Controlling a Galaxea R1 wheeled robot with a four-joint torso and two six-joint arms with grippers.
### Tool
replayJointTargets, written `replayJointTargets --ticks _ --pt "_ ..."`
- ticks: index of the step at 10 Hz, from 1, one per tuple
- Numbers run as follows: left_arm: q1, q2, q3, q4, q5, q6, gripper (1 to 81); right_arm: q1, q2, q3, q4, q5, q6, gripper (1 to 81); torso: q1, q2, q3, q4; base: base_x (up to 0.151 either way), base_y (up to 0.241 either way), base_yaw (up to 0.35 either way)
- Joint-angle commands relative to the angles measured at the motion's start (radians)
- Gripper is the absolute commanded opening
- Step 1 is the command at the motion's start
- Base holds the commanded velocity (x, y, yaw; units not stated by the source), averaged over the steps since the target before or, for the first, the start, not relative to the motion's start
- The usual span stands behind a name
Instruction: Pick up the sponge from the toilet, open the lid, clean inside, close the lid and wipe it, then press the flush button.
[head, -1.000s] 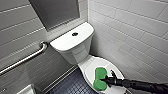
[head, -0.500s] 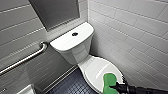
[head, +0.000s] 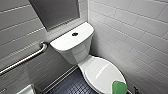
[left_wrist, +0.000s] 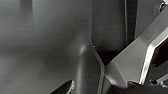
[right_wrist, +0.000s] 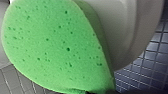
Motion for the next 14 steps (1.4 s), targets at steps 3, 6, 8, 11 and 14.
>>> replayJointTargets --ticks 3,6,8,11,14 --pt "-0.005 -0.042 0.055 0.008 0.08 0.008 81.1 -0.039 -0.32 0.184 -0.003 -0.004 -0.004 1.0 0.0 0.0 0.0 0.0 0.0 0.0 0.0" --pt "-0.02 -0.085 0.1 0.006 0.082 0.006 81.1 -0.155 -0.395 0.219 -0.111 -0.023 -0.014 1.0 0.0 0.0 0.0 0.0 0.0 0.0 0.0" --pt "-0.025 -0.105 0.121 0.006 0.082 0.006 81.1 -0.318 -0.372 0.197 -0.257 -0.004 -0.025 1.0 0.0 0.0 0.0 0.0 0.0 0.0 0.0" --pt "-0.034 -0.111 0.135 0.005 0.085 0.006 81.1 -0.492 -0.265 0.105 -0.396 0.072 -0.024 1.0 -0.065 0.101 0.0 0.0 0.0 0.0 0.0" --pt "-0.043 -0.117 0.158 0.005 0.085 0.006 81.1 -0.588 -0.182 0.025 -0.417 0.145 -0.025 1.0 -0.104 0.166 0.097 0.0 0.0 0.0 0.0"
